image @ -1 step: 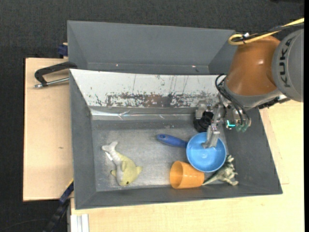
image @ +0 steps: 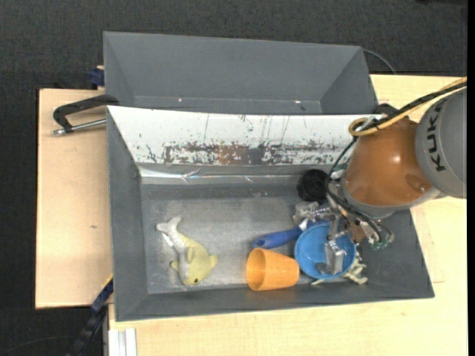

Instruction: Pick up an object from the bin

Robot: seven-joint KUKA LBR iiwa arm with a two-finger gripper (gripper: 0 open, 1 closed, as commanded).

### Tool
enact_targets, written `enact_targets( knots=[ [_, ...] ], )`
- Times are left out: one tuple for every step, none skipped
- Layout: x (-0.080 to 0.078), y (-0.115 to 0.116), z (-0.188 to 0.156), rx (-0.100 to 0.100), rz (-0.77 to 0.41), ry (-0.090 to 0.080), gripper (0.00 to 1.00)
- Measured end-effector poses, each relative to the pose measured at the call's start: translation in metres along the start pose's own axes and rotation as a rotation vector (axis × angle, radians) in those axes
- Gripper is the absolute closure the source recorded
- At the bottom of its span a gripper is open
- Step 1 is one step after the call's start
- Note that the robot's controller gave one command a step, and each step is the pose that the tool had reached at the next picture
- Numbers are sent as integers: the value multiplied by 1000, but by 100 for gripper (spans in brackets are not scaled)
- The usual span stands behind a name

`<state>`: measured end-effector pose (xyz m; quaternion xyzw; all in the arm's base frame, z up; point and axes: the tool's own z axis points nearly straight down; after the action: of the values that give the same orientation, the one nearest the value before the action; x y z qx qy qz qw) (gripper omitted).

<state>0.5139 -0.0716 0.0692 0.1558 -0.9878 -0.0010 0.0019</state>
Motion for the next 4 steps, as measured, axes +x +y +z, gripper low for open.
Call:
enact_targets(
  knots=[
    [-3,34,-32,5,-462,-11,0],
    [-39,-5,-32,6,-1013,-5,0],
    [-4,-5,-9,35,-1507,-33,0],
    [-28,21,-5,22,-1725,-13,0]
  ],
)
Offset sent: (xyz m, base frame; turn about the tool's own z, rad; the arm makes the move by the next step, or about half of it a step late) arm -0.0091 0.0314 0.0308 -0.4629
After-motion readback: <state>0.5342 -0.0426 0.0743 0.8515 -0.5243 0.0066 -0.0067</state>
